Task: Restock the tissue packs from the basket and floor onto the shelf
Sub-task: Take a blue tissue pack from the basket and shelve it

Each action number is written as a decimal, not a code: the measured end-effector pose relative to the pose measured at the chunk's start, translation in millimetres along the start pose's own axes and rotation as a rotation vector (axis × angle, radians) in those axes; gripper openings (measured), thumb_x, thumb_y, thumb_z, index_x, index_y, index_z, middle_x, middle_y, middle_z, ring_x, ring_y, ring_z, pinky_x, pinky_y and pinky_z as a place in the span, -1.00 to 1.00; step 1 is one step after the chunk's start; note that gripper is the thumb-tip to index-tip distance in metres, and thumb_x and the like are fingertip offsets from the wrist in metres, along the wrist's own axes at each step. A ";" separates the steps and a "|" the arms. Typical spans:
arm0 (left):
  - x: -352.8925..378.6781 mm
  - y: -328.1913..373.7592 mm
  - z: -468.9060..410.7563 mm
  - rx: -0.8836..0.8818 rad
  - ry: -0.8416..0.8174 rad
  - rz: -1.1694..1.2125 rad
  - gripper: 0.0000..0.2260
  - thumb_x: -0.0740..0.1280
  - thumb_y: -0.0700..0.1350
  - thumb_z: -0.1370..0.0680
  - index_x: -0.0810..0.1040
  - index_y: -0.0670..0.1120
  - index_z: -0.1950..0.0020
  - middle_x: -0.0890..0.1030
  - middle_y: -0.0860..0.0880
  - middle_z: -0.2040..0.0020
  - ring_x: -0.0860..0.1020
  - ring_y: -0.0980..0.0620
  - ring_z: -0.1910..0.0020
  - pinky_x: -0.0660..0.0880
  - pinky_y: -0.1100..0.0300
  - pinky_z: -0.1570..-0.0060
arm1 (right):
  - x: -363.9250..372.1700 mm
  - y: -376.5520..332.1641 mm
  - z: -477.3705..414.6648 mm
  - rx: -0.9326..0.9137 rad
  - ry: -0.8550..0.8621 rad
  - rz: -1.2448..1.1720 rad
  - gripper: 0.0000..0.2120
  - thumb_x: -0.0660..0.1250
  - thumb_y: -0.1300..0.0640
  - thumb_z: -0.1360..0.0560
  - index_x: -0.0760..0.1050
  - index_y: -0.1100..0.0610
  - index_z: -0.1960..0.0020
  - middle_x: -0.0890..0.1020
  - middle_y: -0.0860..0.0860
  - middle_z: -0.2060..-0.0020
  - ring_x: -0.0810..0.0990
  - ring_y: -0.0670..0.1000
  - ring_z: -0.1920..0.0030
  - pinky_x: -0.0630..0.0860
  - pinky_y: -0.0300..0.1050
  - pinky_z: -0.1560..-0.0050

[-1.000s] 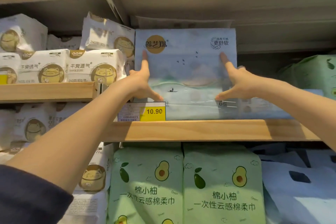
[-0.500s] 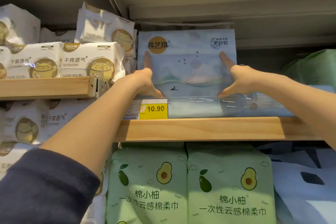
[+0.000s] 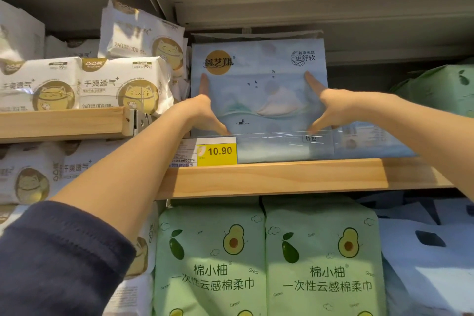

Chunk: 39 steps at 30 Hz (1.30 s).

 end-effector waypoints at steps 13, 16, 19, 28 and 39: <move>-10.1 10.4 26.1 0.003 0.080 0.147 -0.28 0.36 0.04 -0.46 0.07 -0.18 -0.46 0.19 -0.19 -0.46 0.24 -0.15 -0.40 0.33 0.01 -0.23 | -16.2 -2.9 29.0 -0.009 -0.005 -0.041 -0.06 0.40 -0.10 -0.37 -0.15 -0.01 -0.49 0.23 0.07 -0.44 0.52 0.16 -0.14 0.46 0.07 -0.19; -12.6 15.4 45.3 0.031 0.113 0.156 -0.34 0.30 0.07 -0.50 0.11 -0.19 -0.45 0.22 -0.16 -0.46 0.26 -0.13 -0.39 0.31 0.03 -0.24 | -20.7 0.2 41.9 -0.051 0.016 -0.033 -0.11 0.37 -0.12 -0.39 -0.10 0.02 -0.50 0.08 0.02 -0.51 0.23 0.13 -0.42 0.25 0.02 -0.37; -16.7 23.6 68.9 0.051 0.141 0.131 -0.39 0.23 0.09 -0.54 0.13 -0.20 -0.45 0.23 -0.17 -0.47 0.25 -0.13 -0.41 0.28 0.04 -0.27 | -27.7 3.5 61.9 -0.092 0.005 -0.043 -0.15 0.35 -0.14 -0.40 -0.06 0.01 -0.50 0.10 0.03 -0.50 0.14 0.10 -0.47 0.16 0.03 -0.42; -18.7 54.4 158.6 0.019 0.151 0.111 -0.41 0.16 0.08 -0.57 0.10 -0.20 -0.48 0.19 -0.16 -0.50 0.21 -0.13 -0.45 0.21 0.03 -0.35 | -48.9 28.4 149.2 -0.193 0.043 -0.157 -0.32 0.34 -0.01 -0.45 0.11 0.06 -0.47 0.25 0.08 -0.45 0.29 0.13 -0.40 0.26 0.04 -0.34; -0.2 74.2 296.4 0.102 0.099 -0.063 -0.50 0.15 0.09 -0.56 0.20 -0.04 -0.46 0.29 -0.12 -0.43 0.33 -0.15 -0.36 0.33 -0.13 -0.29 | -44.7 57.4 285.4 -0.205 0.009 -0.289 -0.40 0.34 0.02 -0.45 0.19 0.02 -0.42 0.39 0.07 -0.35 0.42 0.11 -0.29 0.37 0.02 -0.23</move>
Point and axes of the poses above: each hand's wrist, its own z-axis away from the middle knuckle, its own x-axis out of the palm, y = z × x, the point moved 3 cm from there along -z, towards the middle knuckle
